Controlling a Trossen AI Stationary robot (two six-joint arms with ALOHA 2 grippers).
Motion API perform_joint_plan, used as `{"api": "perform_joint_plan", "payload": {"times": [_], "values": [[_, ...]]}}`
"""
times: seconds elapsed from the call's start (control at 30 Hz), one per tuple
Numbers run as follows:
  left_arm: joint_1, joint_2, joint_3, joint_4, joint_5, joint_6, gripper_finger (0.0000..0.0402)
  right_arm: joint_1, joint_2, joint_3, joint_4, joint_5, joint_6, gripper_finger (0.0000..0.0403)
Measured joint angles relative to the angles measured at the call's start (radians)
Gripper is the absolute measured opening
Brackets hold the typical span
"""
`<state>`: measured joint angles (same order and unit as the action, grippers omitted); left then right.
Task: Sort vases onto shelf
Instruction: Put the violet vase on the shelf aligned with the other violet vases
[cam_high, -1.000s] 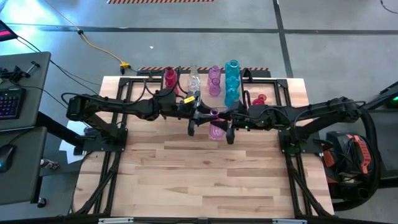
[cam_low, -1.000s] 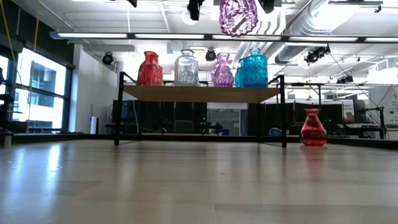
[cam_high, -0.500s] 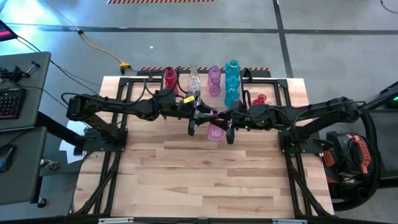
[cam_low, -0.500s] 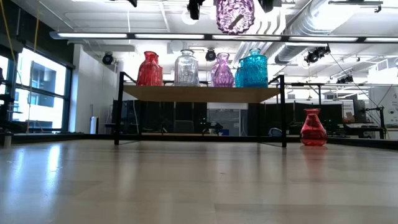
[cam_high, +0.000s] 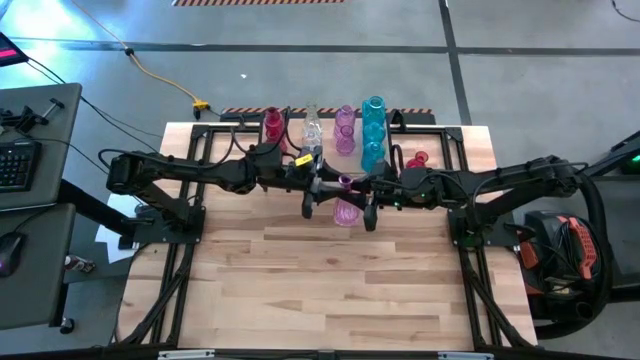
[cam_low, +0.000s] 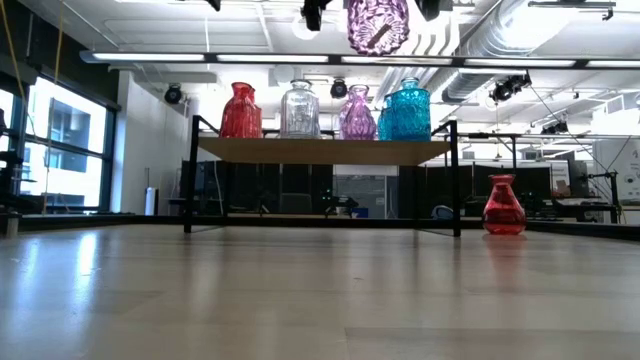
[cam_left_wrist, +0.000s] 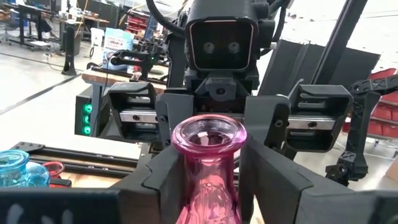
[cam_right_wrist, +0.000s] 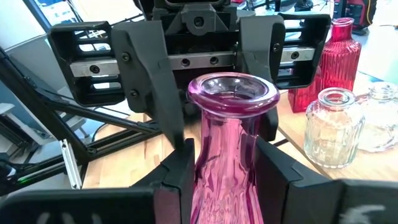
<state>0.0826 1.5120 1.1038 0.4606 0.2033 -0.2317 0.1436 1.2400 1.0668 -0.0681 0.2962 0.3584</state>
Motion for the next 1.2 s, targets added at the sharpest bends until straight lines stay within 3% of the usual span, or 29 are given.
{"api": "perform_joint_plan", "payload": {"times": [0.27, 0.7, 1.2], "values": [[0.001, -0.006, 0.0, -0.003, -0.001, -0.004, 0.0192, 0.0, 0.0, 0.0, -0.002, 0.001, 0.002, 0.0099], [0.038, -0.043, 0.002, -0.05, 0.0, -0.047, 0.0195, 0.0, -0.016, -0.002, -0.009, 0.007, 0.009, 0.0099], [0.087, -0.235, 0.001, -0.194, -0.006, 0.047, 0.0194, 0.003, -0.103, -0.001, -0.097, 0.214, 0.02, 0.0098]]}}
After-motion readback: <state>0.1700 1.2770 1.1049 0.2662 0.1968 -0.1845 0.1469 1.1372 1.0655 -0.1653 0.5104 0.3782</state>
